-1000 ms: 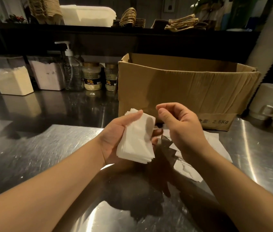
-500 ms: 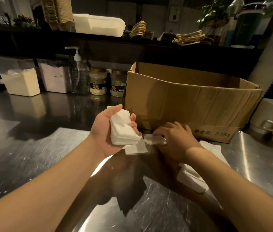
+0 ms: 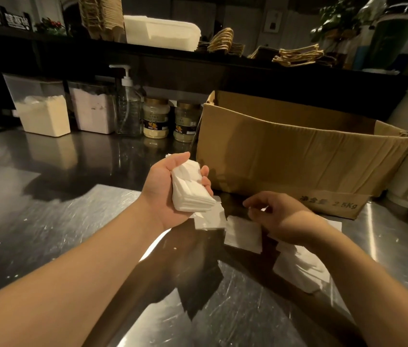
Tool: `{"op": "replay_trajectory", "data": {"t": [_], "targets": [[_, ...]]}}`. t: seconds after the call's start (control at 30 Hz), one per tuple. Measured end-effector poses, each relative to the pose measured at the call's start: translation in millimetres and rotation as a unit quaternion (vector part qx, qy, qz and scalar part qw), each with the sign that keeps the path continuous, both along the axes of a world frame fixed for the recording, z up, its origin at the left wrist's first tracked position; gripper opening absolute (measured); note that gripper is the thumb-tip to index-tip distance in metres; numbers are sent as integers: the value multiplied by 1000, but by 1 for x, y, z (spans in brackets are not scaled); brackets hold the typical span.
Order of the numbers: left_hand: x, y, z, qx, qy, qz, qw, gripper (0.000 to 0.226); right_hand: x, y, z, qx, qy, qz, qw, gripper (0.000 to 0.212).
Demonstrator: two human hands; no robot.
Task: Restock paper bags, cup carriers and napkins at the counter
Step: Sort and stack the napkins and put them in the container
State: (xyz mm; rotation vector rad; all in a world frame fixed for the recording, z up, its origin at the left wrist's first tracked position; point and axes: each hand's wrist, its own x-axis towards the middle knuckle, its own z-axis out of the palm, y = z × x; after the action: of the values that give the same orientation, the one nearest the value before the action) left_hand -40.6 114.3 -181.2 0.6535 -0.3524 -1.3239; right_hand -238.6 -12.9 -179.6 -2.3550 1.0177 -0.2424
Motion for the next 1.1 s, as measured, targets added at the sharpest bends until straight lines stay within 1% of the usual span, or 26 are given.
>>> {"op": "replay_trajectory", "data": {"t": [0.03,0.13,0.17,0.23,0.27,0.33,0.43,0.53,0.67,0.73,0.87,0.97,1.1], "targets": [[0,-1,0,2,-1,3,1000,51,-2,-1,0,-14,17,22,1000,27],[-1,-2,0,5,-4,13,1000,50,-8,2,4,-1,72,108,992,56],[-1,-2,-1,8,-7,15,1000,50,-7,4,4,-20,95,120,988,62],[-2,-3,-2,15,-15,14,1000,48,-3,6,2,-83,124,116,982,66],[-3,-3,-3,18,-16,14,1000,47,-1,7,0,-101,123,111,981,66],[-3,-4,-4,21,-17,15,1000,46,1,6,-5,-104,105,106,983,66],[-2,-5,-4,23,-21,16,999,50,2,5,-7,-109,103,101,984,63],[-2,-5,-5,26,-25,17,999,57,5,5,-6,-101,98,85,986,58],[-4,-6,-5,35,-32,19,999,55,5,2,-7,-119,83,75,987,46],[-4,-6,-5,35,-33,19,999,55,3,1,-8,-124,69,68,988,44],[-4,-5,-5,38,-35,23,998,52,1,-2,-10,-122,55,39,990,38],[-4,-5,-5,36,-32,21,999,53,1,-5,-10,-95,13,25,995,30],[-4,-5,-4,30,-29,21,999,54,1,-9,-14,-70,-2,21,997,29]]}}
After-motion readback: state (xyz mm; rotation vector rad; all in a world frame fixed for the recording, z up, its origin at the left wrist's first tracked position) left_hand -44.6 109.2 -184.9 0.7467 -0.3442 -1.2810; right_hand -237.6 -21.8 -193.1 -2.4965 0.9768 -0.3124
